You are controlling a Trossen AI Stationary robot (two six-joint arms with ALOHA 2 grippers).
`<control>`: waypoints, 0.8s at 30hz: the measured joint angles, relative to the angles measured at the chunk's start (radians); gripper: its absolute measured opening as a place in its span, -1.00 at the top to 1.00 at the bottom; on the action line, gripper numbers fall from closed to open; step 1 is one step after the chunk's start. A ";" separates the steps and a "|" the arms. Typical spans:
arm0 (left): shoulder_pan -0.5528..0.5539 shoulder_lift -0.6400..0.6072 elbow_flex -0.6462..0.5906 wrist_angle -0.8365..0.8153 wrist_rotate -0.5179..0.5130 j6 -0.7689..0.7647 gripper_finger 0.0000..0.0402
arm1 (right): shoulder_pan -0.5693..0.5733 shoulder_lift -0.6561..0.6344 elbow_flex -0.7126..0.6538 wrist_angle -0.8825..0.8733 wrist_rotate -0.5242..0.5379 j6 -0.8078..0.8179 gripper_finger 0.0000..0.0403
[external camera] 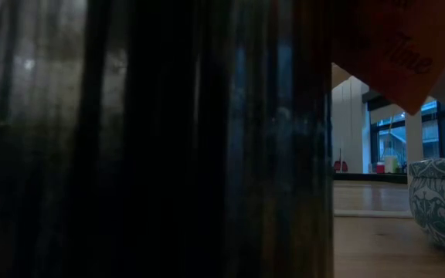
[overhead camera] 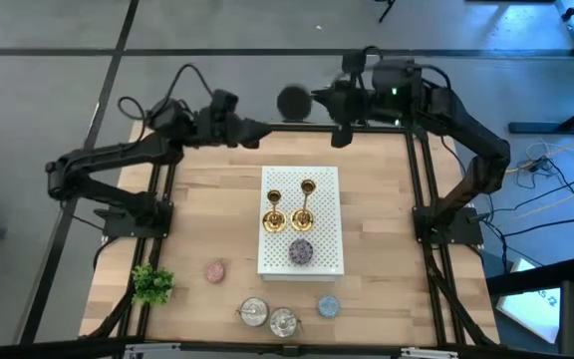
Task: Pick & Place candle stick holders
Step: Put the gold candle holder on the shelf aligned with the other gold candle holders
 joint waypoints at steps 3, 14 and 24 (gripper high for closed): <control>0.055 0.035 0.024 -0.003 0.078 -0.176 0.41 | 0.045 0.000 0.000 0.004 0.135 -0.207 0.93; 0.251 0.151 0.027 0.023 0.329 -0.515 0.38 | 0.098 0.005 0.000 -0.004 0.169 -0.446 0.93; 0.220 0.231 0.117 0.133 0.355 -0.623 0.31 | 0.098 0.025 -0.023 0.012 0.189 -0.640 0.93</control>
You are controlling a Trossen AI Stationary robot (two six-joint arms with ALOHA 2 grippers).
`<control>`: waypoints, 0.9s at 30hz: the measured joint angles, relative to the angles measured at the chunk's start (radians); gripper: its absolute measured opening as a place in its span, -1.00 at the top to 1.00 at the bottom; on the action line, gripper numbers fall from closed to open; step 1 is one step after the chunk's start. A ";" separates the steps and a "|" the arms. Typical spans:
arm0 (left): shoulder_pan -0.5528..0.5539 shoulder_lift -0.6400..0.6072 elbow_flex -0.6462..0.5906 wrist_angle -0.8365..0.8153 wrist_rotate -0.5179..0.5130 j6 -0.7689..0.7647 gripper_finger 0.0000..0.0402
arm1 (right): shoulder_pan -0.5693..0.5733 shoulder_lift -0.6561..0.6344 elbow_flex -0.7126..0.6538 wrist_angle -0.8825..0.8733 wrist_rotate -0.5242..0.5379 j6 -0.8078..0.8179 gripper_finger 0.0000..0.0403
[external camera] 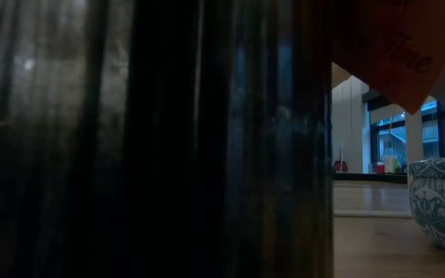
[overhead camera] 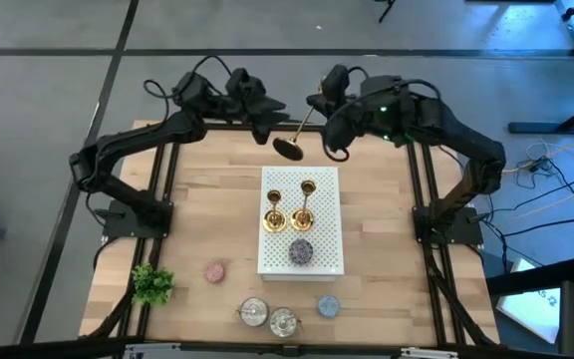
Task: Pick & Place candle stick holders
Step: Put the gold candle holder on the shelf aligned with the other gold candle holders
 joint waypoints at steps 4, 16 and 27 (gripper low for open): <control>-0.035 0.061 0.089 -0.013 0.044 -0.010 0.31 | 0.000 0.029 -0.020 0.009 0.018 -0.006 0.93; 0.031 0.083 0.164 -0.061 0.113 0.088 0.31 | 0.007 0.034 -0.022 0.012 0.095 0.006 0.93; 0.099 0.025 0.164 -0.524 0.269 0.328 0.31 | 0.034 0.036 -0.022 0.013 0.073 0.007 0.93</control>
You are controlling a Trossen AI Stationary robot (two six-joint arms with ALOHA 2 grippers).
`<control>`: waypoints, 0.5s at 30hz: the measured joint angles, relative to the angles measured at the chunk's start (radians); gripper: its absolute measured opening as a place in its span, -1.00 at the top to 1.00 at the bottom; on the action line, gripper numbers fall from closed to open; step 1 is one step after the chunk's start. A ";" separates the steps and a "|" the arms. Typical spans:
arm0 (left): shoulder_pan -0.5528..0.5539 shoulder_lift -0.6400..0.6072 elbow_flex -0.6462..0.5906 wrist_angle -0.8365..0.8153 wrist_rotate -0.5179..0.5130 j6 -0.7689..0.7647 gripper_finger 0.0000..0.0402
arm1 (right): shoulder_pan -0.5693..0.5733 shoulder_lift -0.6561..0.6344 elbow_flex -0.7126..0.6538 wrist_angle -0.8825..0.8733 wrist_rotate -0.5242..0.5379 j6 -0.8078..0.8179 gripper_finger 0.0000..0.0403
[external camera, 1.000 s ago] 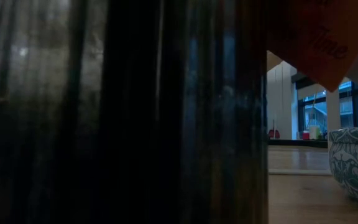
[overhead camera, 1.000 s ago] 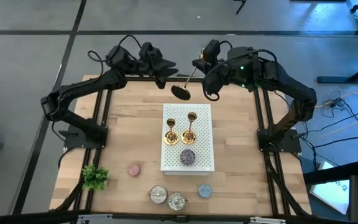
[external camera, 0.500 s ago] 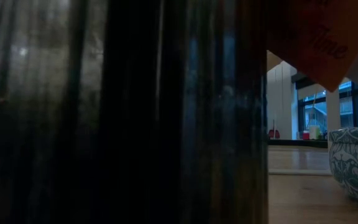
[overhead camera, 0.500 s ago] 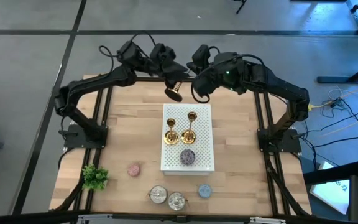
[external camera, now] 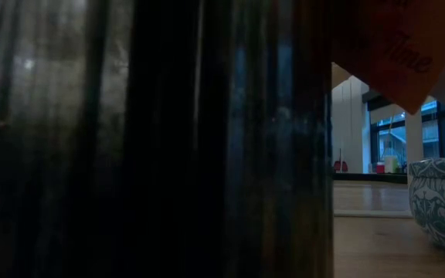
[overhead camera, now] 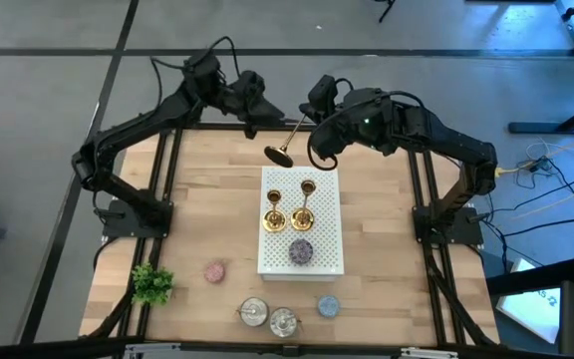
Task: Pick & Place candle stick holders
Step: Put the gold candle holder on the shelf aligned with the other gold candle holders
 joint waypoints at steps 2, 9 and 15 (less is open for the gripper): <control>-0.016 0.007 0.000 0.016 -0.014 0.006 0.31 | 0.003 0.000 0.000 0.000 0.000 0.011 0.93; -0.046 0.010 0.000 0.063 -0.041 -0.023 0.31 | -0.005 0.000 0.000 0.000 -0.011 0.029 0.93; -0.097 0.009 0.000 0.106 -0.065 -0.070 0.31 | -0.019 0.010 0.000 -0.002 -0.011 0.045 0.93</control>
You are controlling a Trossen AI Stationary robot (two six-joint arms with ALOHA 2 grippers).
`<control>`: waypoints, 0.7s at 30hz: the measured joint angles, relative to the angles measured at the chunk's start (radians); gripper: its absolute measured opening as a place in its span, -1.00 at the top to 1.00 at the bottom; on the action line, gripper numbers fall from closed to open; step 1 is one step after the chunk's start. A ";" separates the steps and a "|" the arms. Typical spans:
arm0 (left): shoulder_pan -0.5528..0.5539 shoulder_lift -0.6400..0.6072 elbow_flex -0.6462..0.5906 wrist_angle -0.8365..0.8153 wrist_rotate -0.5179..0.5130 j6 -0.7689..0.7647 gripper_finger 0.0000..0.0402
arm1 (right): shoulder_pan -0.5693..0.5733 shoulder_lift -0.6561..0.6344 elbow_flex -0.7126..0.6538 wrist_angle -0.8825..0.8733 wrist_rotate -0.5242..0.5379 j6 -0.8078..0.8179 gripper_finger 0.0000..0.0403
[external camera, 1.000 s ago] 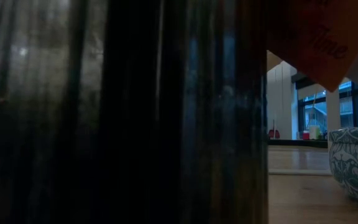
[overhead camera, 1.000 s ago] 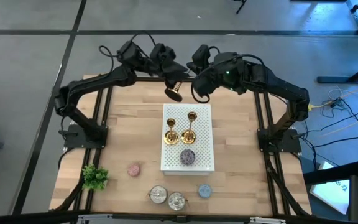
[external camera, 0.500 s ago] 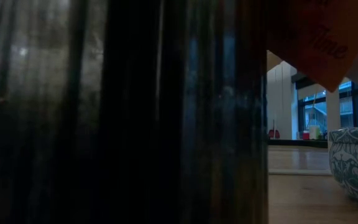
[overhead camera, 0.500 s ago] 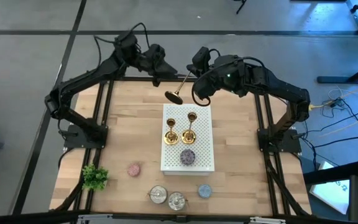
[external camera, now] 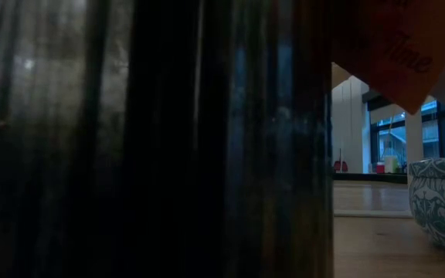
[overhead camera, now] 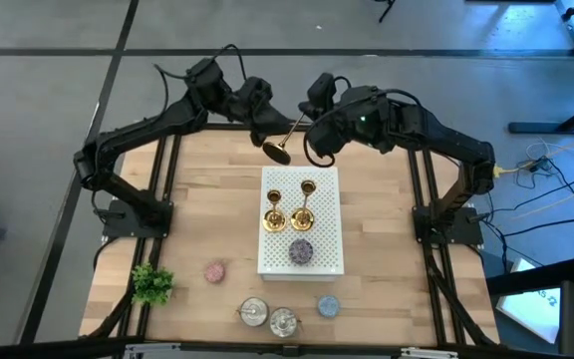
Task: Pick & Place candle stick holders
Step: Put the gold candle holder on the shelf aligned with the other gold candle holders
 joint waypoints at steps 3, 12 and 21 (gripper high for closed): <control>-0.021 0.000 0.000 0.000 -0.002 0.000 0.31 | -0.007 -0.001 0.000 0.004 0.000 0.000 0.93; -0.062 0.000 0.000 0.006 -0.027 -0.012 0.31 | -0.019 -0.001 0.000 0.008 0.000 0.000 0.93; -0.075 0.000 0.000 0.006 -0.029 -0.019 0.33 | -0.019 -0.001 0.000 0.008 0.001 0.000 0.93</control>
